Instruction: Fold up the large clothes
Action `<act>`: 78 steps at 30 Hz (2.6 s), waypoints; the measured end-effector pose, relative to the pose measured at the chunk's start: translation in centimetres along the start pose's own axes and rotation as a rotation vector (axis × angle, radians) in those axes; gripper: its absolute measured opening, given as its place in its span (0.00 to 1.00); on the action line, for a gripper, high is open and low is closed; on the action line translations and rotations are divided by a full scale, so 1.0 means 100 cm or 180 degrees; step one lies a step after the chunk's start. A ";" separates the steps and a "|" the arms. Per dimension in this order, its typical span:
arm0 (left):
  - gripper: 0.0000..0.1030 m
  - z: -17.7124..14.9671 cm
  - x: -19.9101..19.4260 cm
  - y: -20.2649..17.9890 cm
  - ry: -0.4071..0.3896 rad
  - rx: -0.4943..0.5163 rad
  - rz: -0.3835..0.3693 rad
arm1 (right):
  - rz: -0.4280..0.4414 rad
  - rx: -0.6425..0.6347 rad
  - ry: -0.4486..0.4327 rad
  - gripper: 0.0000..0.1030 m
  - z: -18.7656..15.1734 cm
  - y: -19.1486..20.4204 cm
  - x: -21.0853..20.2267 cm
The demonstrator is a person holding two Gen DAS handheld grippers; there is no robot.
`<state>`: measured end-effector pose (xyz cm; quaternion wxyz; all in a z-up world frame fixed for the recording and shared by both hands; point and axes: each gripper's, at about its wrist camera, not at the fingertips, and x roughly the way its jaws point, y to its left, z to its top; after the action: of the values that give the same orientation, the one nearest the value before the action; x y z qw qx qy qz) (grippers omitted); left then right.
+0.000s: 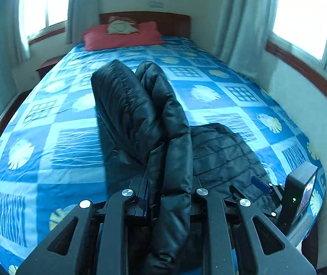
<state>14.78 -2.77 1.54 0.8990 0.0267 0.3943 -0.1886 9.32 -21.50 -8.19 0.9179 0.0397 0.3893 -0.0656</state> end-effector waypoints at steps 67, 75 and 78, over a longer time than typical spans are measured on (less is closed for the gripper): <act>0.62 -0.072 -0.017 -0.090 -0.0295 -0.0048 -0.0399 | -0.0579 0.0252 -0.0064 0.58 -0.015 -0.089 -0.048; 0.62 -0.074 -0.003 -0.051 -0.0286 -0.0183 -0.0092 | -0.0345 0.0315 -0.0262 0.61 0.013 -0.073 -0.069; 0.62 -0.076 0.005 -0.034 -0.0266 -0.0264 0.0007 | -0.0129 0.0325 -0.0294 0.69 0.023 -0.060 -0.071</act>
<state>8.57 -4.57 -3.76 0.9152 -0.0180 0.3639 -0.1720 5.13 -27.03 -1.65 0.9302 0.0755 0.3434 -0.1057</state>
